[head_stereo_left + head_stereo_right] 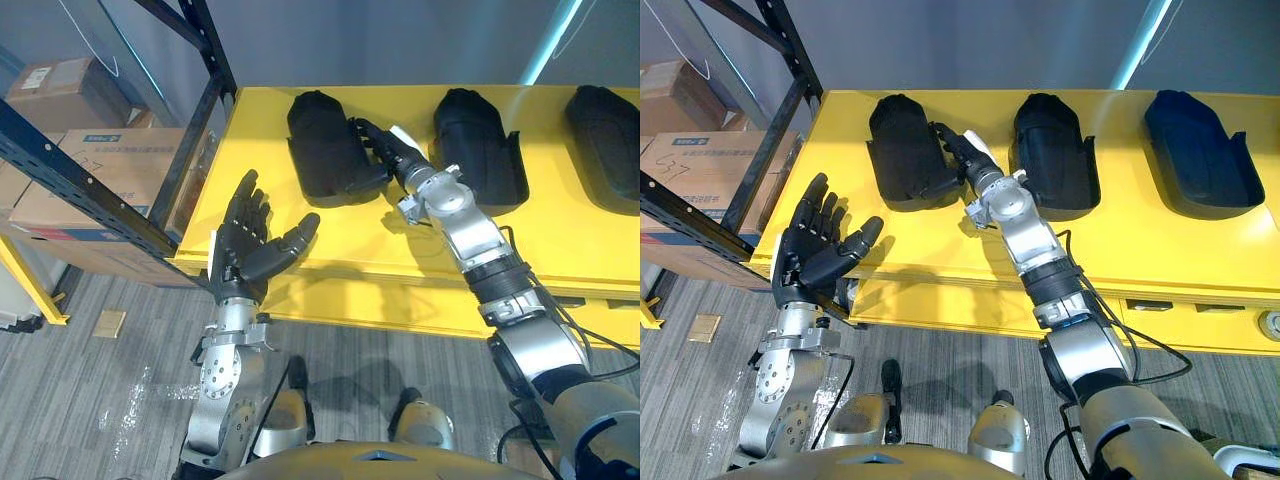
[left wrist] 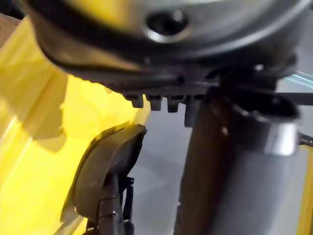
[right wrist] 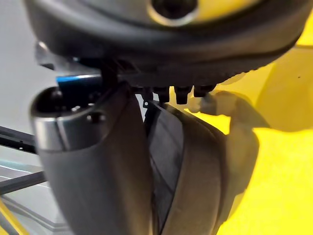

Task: Walk over and take three plastic housings, then place them on the shelf

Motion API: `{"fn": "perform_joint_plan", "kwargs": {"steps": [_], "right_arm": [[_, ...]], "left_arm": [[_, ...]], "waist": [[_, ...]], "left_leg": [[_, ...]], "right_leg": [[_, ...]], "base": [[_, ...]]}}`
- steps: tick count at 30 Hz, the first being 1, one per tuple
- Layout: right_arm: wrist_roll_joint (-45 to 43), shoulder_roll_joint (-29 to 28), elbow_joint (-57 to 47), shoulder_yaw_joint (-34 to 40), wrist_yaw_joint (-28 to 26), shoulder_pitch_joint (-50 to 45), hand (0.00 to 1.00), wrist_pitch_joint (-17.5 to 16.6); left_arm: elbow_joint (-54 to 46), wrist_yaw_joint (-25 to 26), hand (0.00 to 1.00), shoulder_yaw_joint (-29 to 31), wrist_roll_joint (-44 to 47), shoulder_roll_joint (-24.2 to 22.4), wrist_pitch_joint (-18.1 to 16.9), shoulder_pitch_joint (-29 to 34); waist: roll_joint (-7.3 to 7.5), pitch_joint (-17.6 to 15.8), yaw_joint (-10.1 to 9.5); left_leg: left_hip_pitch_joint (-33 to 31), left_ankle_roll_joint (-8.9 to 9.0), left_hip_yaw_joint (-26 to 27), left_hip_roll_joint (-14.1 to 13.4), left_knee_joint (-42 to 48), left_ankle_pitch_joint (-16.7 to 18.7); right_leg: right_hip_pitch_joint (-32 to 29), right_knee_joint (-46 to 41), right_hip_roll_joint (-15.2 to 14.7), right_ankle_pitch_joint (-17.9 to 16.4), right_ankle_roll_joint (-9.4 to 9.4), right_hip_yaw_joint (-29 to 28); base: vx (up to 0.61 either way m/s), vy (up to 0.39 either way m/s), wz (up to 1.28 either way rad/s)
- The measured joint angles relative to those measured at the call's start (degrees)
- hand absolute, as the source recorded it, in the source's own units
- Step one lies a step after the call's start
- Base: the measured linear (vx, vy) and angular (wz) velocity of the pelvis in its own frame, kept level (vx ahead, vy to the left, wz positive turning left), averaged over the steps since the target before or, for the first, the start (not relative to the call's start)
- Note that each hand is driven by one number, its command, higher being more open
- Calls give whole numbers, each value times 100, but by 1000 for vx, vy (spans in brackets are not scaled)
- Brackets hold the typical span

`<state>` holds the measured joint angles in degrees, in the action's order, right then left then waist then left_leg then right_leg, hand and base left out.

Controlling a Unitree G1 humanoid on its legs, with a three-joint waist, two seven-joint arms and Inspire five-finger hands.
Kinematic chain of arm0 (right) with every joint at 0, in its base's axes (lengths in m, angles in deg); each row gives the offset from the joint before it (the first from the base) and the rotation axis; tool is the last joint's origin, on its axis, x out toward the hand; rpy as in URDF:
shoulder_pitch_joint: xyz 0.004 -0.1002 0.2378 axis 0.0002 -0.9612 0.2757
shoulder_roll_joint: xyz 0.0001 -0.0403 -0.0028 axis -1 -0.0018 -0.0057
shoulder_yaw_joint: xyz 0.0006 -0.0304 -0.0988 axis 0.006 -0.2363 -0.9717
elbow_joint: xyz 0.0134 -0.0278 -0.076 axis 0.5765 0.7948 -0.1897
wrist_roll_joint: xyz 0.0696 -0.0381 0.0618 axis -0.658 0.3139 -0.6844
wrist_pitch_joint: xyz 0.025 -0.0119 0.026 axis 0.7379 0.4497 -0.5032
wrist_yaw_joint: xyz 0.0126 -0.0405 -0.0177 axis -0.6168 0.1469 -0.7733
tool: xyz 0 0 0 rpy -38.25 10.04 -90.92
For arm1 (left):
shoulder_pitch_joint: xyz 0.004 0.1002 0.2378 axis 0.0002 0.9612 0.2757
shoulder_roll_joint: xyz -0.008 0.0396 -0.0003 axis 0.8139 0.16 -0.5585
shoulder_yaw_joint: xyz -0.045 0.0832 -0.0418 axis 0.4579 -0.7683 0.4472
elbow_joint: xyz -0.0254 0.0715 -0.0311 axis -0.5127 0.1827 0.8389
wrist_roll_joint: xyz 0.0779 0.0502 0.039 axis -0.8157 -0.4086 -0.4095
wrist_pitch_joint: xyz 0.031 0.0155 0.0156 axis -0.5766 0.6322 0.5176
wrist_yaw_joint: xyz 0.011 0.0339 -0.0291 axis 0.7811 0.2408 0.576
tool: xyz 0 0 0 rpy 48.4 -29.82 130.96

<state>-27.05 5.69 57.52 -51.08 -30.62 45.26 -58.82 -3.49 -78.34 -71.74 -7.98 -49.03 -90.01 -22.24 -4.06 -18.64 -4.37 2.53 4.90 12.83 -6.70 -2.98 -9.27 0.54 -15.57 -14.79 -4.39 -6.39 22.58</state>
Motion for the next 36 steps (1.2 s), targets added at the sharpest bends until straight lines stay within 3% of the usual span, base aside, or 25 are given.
{"fn": "perform_joint_plan", "kwargs": {"steps": [5,11,21,30,34,36], "right_arm": [[-5,-88,-2,-10,73,-157,100,-63],[-123,-132,-213,-42,257,-476,100,-111],[-995,-565,-1039,-35,1643,-950,100,-152],[-1002,-1025,-1720,225,2539,-995,100,-677],[-1004,-1258,-1828,270,2999,-1099,100,-1097],[-998,-1271,-1921,287,3011,-1104,100,-1093]], "left_arm": [[0,-1,100,-40,0,71,0,0],[0,-3,100,-73,0,71,0,2],[13,69,100,-363,-13,85,5,11],[23,160,100,-466,-11,173,9,29],[266,243,100,-502,-11,173,9,30],[314,263,100,-539,-11,173,9,33]], "waist": [[110,111,1],[117,209,-2],[105,245,54],[62,383,137],[-36,496,153],[-77,523,153]], "left_leg": [[18,-5,12,9,-26,6],[47,-15,30,4,-30,21],[102,-24,135,2,-38,64],[105,-24,170,8,-36,87],[112,-21,186,8,-33,105],[111,-20,190,7,-33,107]], "right_leg": [[43,94,15,37,-18,-3],[112,221,46,103,-20,-12],[216,561,112,313,-51,-116],[256,675,135,377,-69,-148],[250,700,135,372,-66,-162],[252,712,136,370,-62,-164]], "base": [[0,0,0],[-2,-1,-1],[-11,2,-6],[-1,0,0],[1,-3,-2],[0,0,0]]}}
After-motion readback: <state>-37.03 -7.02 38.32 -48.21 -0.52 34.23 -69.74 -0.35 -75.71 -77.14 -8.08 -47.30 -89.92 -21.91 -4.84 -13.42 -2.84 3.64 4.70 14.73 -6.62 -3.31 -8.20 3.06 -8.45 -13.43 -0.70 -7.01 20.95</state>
